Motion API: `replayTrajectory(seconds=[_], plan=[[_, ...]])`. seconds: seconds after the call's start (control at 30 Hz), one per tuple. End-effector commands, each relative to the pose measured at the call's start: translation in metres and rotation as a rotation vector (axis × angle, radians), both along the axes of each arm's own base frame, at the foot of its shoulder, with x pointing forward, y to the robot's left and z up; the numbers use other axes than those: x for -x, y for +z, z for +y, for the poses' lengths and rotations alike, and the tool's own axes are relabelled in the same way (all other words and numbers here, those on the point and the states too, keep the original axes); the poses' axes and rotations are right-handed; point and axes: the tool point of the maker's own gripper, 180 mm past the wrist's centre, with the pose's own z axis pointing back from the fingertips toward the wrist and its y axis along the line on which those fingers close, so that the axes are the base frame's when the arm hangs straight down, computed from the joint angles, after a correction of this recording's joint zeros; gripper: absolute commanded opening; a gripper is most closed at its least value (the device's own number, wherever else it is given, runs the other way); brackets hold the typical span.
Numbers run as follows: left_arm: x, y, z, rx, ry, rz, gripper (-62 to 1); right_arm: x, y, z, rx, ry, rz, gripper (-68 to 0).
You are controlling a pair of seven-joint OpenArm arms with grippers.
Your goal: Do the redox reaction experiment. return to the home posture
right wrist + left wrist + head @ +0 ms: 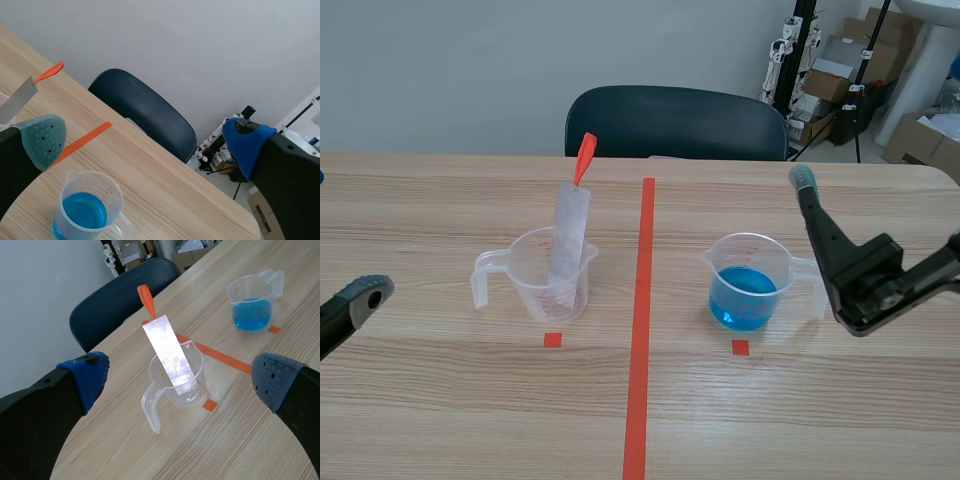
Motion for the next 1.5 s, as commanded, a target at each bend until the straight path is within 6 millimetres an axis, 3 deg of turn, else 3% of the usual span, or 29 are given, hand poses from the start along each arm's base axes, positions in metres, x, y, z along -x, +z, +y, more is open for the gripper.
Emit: replayTrajectory(seconds=[0.0, 0.4, 1.47], plan=[[-0.001, 0.008, -0.003, 0.023, -0.004, -0.021, -1.3, 0.000, 0.010, 0.001, -0.012, 0.003, -0.032, 0.4], [-0.001, 0.008, -0.003, 0.024, -0.004, -0.022, -1.3, -0.003, -0.001, -0.002, 0.027, -0.019, 0.018, 0.4], [0.000, 0.013, -0.005, 0.044, -0.013, -0.041, -1.3, -0.003, -0.002, -0.002, 0.030, -0.020, 0.018, 0.4]])
